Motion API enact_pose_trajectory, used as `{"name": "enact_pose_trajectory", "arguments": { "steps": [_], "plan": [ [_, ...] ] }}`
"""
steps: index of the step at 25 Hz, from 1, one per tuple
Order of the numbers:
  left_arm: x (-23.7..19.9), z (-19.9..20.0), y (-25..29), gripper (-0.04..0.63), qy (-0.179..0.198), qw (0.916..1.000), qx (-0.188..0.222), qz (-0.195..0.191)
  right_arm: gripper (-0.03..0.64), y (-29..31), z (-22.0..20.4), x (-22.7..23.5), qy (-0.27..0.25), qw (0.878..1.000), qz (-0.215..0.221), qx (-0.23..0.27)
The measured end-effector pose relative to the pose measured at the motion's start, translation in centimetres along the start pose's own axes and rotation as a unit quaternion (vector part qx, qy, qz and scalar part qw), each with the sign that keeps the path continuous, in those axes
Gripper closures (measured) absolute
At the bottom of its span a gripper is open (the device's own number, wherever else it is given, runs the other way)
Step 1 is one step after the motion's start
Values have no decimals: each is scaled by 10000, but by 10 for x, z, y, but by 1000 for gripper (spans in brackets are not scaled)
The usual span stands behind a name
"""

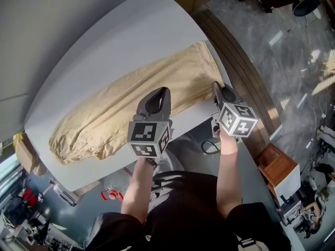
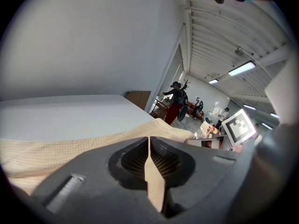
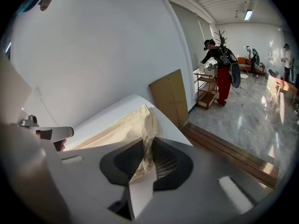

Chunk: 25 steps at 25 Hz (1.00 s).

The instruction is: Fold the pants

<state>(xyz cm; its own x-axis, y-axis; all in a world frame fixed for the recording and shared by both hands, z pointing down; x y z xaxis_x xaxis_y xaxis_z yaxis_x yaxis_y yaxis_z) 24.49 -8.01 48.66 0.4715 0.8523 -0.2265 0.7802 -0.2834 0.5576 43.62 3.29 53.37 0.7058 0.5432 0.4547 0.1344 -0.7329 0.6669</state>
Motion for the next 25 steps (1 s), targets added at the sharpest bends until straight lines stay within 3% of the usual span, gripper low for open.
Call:
{"name": "enact_pose_trajectory", "arguments": {
  "steps": [6,13,20,25],
  "plan": [
    [-1,-10,-27,578,-235,9996,39,156,560,-17,9,-13,-169,9996,94,181],
    [-20,-8,-76,578,-354,9976,378,463,561,-33,25,-59,-621,9967,290,432],
    [-53,-10,-140,578,-611,9912,765,892,563,-40,31,-135,-1251,9889,637,492],
    [-85,-23,-190,578,-883,9817,1018,1346,563,-32,18,-199,-1904,9774,864,322]
  ]
}}
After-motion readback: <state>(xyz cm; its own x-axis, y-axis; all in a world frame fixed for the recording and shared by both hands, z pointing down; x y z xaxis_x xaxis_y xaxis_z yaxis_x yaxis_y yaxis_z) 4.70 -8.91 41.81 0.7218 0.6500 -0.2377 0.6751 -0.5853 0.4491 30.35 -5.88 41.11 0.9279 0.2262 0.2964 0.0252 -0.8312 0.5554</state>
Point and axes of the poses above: the fingertips, and each gripper's own axes: y forward along the fingers, x to its right, z out of its top, the point moved 6 cm from there along -y, backward along the fingers, and after that the axes turned 10 degrees about y, right-handed, at the moved point
